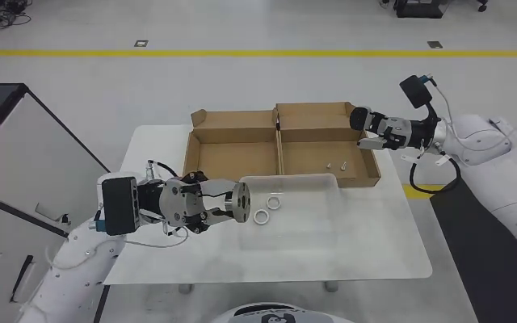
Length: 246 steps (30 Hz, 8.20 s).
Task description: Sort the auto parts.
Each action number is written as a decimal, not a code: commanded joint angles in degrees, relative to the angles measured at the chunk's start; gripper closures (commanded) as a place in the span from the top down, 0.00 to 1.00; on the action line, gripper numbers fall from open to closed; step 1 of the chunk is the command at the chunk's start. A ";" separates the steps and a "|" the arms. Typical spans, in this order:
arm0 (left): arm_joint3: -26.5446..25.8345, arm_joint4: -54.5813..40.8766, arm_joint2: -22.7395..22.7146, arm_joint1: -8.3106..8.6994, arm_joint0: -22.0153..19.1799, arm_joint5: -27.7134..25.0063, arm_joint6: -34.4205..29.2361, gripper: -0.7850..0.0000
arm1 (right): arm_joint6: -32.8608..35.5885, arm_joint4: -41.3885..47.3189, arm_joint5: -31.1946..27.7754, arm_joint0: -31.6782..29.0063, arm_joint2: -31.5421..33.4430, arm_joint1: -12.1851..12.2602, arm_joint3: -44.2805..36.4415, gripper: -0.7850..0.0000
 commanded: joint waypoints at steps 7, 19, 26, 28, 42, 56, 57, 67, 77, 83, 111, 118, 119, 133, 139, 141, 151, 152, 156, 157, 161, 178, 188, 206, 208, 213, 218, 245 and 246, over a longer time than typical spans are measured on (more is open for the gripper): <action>0.00 0.01 0.00 0.00 0.00 -0.01 0.01 0.00 | 0.00 0.00 0.00 0.00 0.00 0.00 0.00 1.00; 0.00 0.01 0.00 0.00 0.00 -0.01 0.01 0.00 | 0.00 0.00 0.00 0.00 0.00 0.00 0.00 1.00; 0.00 0.01 0.00 0.00 0.00 -0.01 0.01 0.00 | 0.00 0.00 0.00 0.00 0.00 0.00 0.00 1.00; 0.00 0.01 0.00 0.00 0.00 -0.01 0.01 0.00 | 0.00 0.00 0.00 0.00 0.00 0.00 0.00 1.00; -0.73 -7.68 1.36 -0.62 0.84 1.57 -0.28 0.00 | 0.00 0.00 0.00 0.00 0.00 0.00 0.00 1.00; -3.52 -15.32 3.52 -1.62 0.16 5.41 5.42 0.00 | 0.00 0.00 0.00 0.00 0.00 0.00 0.00 1.00; -3.65 -15.59 3.53 -1.63 0.09 5.42 5.43 0.00 | 0.00 0.00 0.00 0.00 0.00 0.00 0.00 1.00; -5.68 -20.43 3.55 -1.92 -0.23 6.11 6.13 0.00 | 0.00 0.00 0.00 0.00 0.00 0.00 0.00 1.00; -3.05 -12.27 -0.27 -1.17 1.18 1.94 1.95 0.00 | 0.00 0.00 0.00 0.00 0.00 0.00 0.00 1.00; -3.62 -10.85 -1.45 -0.84 2.46 1.99 2.00 0.00 | 0.00 0.00 0.00 0.00 0.00 0.00 0.00 1.00; -3.77 -11.74 -3.23 -0.69 4.44 2.70 2.71 0.00 | 0.00 0.00 0.00 0.00 0.00 0.00 0.00 1.00; -3.56 -13.16 -3.58 -0.45 5.68 2.82 2.83 0.00 | 0.00 0.00 0.00 0.00 0.00 0.00 0.00 1.00; -3.98 -14.78 -3.36 -0.52 5.73 3.45 3.46 0.00 | 0.00 0.00 0.00 0.00 0.00 0.00 0.00 1.00; -4.32 -20.57 -3.49 -0.85 5.56 4.12 4.13 0.00 | 0.00 0.00 0.00 0.00 0.00 0.00 0.00 1.00; -4.32 -20.57 -3.49 -0.85 5.56 4.12 4.13 0.00 | 0.00 0.00 0.00 0.00 0.00 0.00 0.00 1.00; -4.32 -20.57 -3.49 -0.85 5.56 4.12 4.13 0.00 | 0.00 0.00 0.00 0.00 0.00 0.00 0.00 1.00; -4.95 -19.16 -2.24 -0.97 4.41 4.93 -5.74 0.00 | 0.00 0.00 0.00 0.00 0.00 0.00 0.00 1.00; -4.81 -19.07 -1.83 -1.00 3.96 4.94 -8.00 0.00 | 0.00 0.00 0.00 0.00 0.00 0.00 0.00 1.00; -3.89 -20.83 1.46 -1.48 2.05 6.77 -15.50 0.00 | 0.00 0.00 0.00 0.00 0.00 0.00 0.00 1.00; -3.57 -21.27 2.03 -1.59 1.78 7.43 -16.53 0.00 | 0.00 0.00 0.00 0.00 0.00 0.00 0.00 1.00; -2.15 -23.89 4.90 -2.31 -0.46 12.21 -22.61 0.00 | 0.00 0.00 0.00 0.00 0.00 0.00 0.00 1.00; 14.33 -23.32 20.32 -7.16 -23.66 22.03 -50.07 0.00 | 0.00 0.00 0.00 0.00 0.00 0.00 0.00 1.00; 21.23 -16.04 23.66 -8.13 -24.86 23.26 -57.53 0.00 | 0.00 0.00 0.00 0.00 0.00 0.00 0.00 1.00; 40.42 -8.59 37.86 -15.67 -38.57 28.29 -65.70 0.00 | 0.00 0.00 0.00 0.00 0.00 0.00 0.00 1.00; 43.58 -7.72 39.35 -16.66 -39.97 27.96 -66.40 0.00 | 0.00 0.00 0.00 0.00 0.00 0.00 0.00 1.00; 50.43 -5.80 42.24 -18.89 -42.68 27.19 -67.20 0.00 | 0.00 0.00 0.00 0.00 0.00 0.00 0.00 1.00; 56.13 -3.64 44.79 -21.00 -44.56 26.30 -67.91 0.00 | 0.00 0.00 0.00 0.00 0.00 0.00 0.00 1.00; 82.35 6.12 55.03 -34.21 -50.12 20.96 -63.60 0.00 | 0.00 0.00 0.00 0.00 0.00 0.00 0.00 1.00; 83.02 6.02 55.03 -34.54 -50.16 20.75 -63.49 0.00 | 0.00 0.00 0.00 0.00 0.00 0.00 0.00 1.00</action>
